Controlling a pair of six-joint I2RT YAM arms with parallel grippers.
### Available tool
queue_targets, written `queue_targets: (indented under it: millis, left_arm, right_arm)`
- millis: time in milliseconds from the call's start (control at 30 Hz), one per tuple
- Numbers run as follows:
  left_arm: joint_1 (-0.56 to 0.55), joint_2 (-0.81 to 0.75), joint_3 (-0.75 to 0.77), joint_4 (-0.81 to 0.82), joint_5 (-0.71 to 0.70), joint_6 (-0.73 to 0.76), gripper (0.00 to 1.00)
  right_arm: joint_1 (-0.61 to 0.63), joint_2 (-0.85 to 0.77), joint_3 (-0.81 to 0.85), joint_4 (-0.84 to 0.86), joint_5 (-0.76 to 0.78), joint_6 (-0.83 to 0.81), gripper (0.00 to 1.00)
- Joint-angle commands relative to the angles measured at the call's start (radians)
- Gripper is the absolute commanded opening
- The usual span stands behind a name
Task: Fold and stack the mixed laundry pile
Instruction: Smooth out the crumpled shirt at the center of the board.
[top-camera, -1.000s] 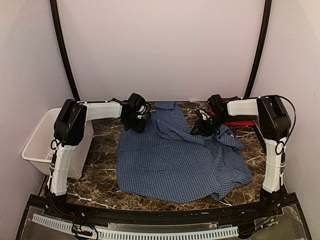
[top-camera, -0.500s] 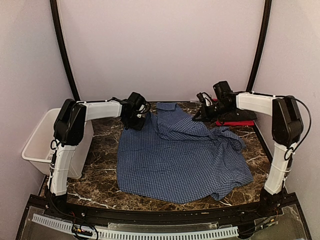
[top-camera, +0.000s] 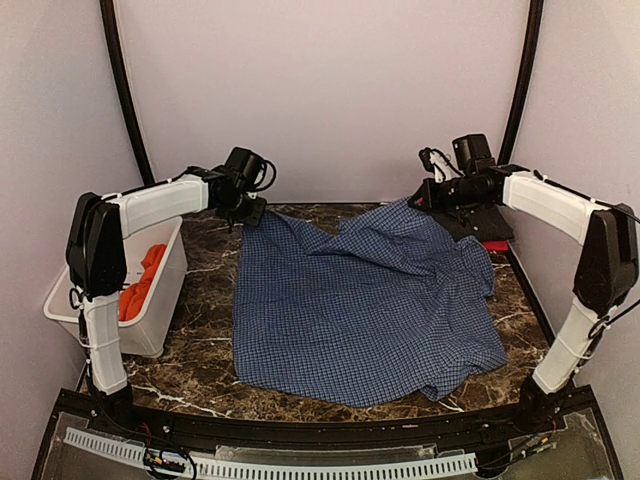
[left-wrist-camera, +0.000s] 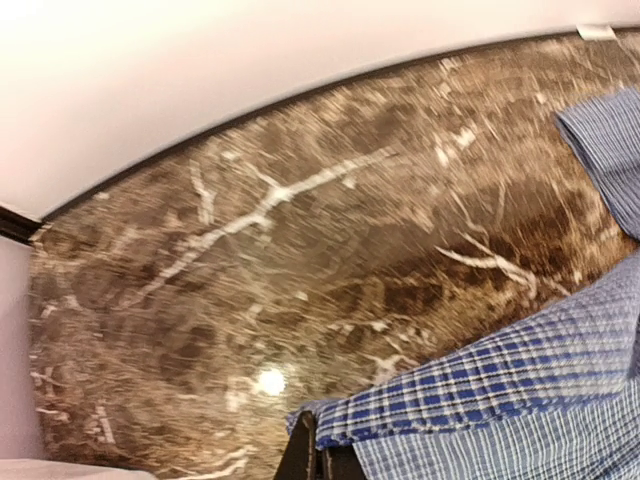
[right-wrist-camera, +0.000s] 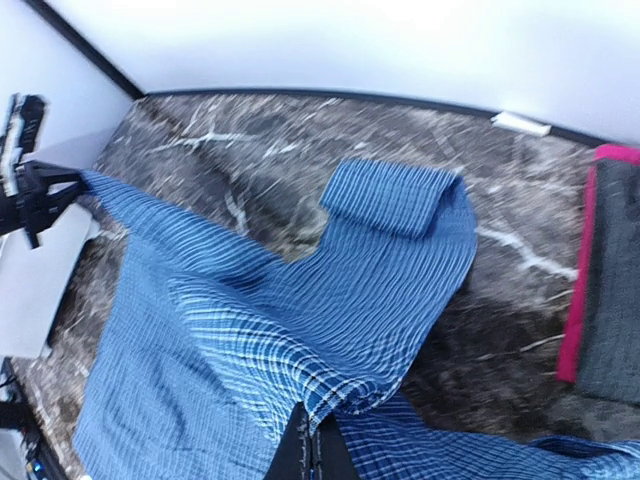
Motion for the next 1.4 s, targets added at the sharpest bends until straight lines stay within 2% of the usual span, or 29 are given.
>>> queue_targets:
  millis: [0, 233, 400, 533, 600, 633, 667, 733, 767, 833, 933, 967, 1100, 1233, 1333, 1367]
  left_arm:
    - [0.026, -0.065, -0.007, 0.008, -0.140, 0.019, 0.00]
    - [0.092, -0.029, 0.033, 0.097, -0.216, 0.028, 0.00]
    - [0.106, 0.122, 0.167, 0.146, -0.278, 0.128, 0.00]
    - [0.123, 0.259, 0.303, 0.155, -0.335, 0.176, 0.00]
    - [0.128, 0.322, 0.378, 0.145, -0.350, 0.196, 0.00]
    - [0.130, 0.363, 0.430, 0.140, -0.360, 0.208, 0.02]
    - [0.131, 0.380, 0.460, 0.122, -0.368, 0.212, 0.05]
    - [0.133, 0.421, 0.544, 0.093, -0.383, 0.222, 0.24]
    - [0.133, 0.433, 0.583, 0.085, -0.389, 0.225, 0.45]
    - [0.133, 0.423, 0.619, 0.051, -0.384, 0.217, 0.61]
    - [0.130, 0.368, 0.617, -0.012, -0.349, 0.187, 0.72]
    - [0.128, 0.327, 0.599, -0.025, -0.336, 0.167, 0.78]
    - [0.072, 0.166, 0.433, -0.063, -0.230, 0.157, 0.83]
    - [-0.041, -0.022, 0.135, -0.072, -0.139, 0.133, 0.83]
    - [-0.111, -0.176, -0.173, -0.026, 0.020, 0.044, 0.82]
    - [-0.119, -0.254, -0.234, -0.004, 0.067, 0.026, 0.81]
  right_arm:
    - [-0.042, -0.004, 0.018, 0.068, 0.139, -0.039, 0.00]
    - [-0.077, 0.126, 0.111, 0.199, 0.273, -0.049, 0.00]
    - [-0.076, 0.277, 0.240, 0.279, 0.406, -0.077, 0.00]
    - [-0.074, 0.423, 0.399, 0.250, 0.512, -0.091, 0.00]
    - [-0.074, 0.500, 0.506, 0.199, 0.527, -0.101, 0.12]
    - [-0.074, 0.538, 0.560, 0.153, 0.522, -0.105, 0.26]
    - [-0.073, 0.569, 0.615, 0.131, 0.519, -0.109, 0.32]
    - [-0.073, 0.609, 0.704, 0.051, 0.511, -0.114, 0.45]
    - [-0.073, 0.616, 0.737, 0.023, 0.508, -0.114, 0.50]
    - [-0.074, 0.597, 0.758, -0.009, 0.508, -0.113, 0.59]
    - [-0.074, 0.521, 0.722, -0.032, 0.462, -0.116, 0.67]
    - [-0.074, 0.488, 0.700, -0.042, 0.425, -0.116, 0.68]
    - [-0.063, 0.304, 0.518, -0.088, 0.201, -0.097, 0.68]
    - [-0.014, 0.071, 0.141, -0.050, 0.056, -0.070, 0.68]
    - [0.044, -0.092, -0.103, -0.039, 0.019, -0.049, 0.67]
    - [0.066, -0.139, -0.176, -0.038, 0.017, -0.032, 0.65]
